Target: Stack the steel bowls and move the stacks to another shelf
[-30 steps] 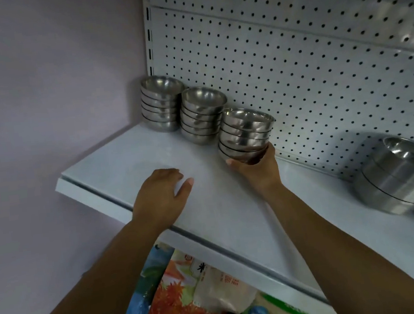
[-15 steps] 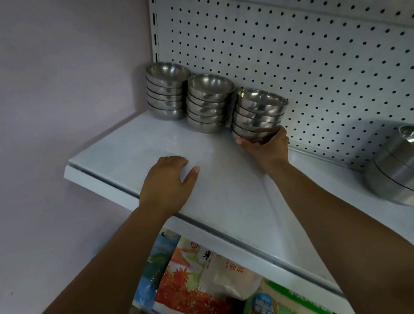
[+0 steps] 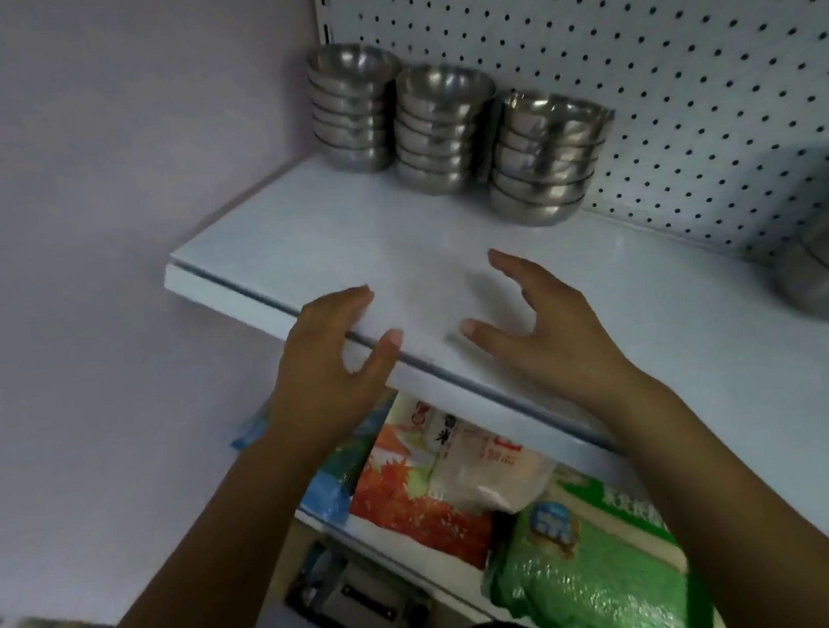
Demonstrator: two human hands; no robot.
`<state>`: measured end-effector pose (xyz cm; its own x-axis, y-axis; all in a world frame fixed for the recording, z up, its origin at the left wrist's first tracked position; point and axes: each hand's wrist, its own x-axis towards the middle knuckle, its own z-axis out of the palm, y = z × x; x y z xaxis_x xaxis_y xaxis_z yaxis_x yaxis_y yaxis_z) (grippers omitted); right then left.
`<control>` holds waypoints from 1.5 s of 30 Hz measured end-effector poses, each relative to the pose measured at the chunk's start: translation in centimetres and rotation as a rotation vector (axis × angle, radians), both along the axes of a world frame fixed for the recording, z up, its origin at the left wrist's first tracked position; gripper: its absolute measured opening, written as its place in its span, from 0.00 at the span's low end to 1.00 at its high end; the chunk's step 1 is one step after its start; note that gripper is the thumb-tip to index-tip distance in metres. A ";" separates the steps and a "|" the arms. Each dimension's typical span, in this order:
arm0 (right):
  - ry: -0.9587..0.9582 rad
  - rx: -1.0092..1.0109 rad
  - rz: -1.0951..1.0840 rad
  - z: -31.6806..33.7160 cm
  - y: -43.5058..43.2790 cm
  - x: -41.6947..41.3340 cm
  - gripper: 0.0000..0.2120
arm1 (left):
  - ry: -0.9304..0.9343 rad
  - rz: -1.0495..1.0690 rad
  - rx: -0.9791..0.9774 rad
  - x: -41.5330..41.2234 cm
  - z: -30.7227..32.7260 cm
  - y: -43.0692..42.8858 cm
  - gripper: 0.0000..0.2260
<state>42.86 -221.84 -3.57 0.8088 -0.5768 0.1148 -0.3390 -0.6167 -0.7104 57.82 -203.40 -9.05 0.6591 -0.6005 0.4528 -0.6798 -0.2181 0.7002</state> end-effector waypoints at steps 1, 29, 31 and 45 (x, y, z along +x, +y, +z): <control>0.017 -0.069 0.079 -0.1 1.8 -0.4 0.38 | 0.002 0.016 0.008 -0.7 -0.5 1.7 0.25; 0.418 -0.011 1.395 -8.5 58.6 -0.6 0.31 | 0.488 1.346 0.280 -33.0 -4.9 59.9 0.25; 0.404 -0.059 1.523 -8.3 62.8 -1.3 0.30 | 0.500 1.451 0.284 -36.3 -4.7 61.7 0.26; 0.454 -0.231 2.239 -10.2 85.4 -8.6 0.29 | 0.776 2.104 -0.005 -49.0 -5.8 66.0 0.26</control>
<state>34.23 -136.45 -13.74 -0.0852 0.9540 -0.2876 0.7006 -0.1479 -0.6981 8.79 -137.39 -14.86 0.1528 0.9796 -0.1308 0.7707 -0.0353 0.6362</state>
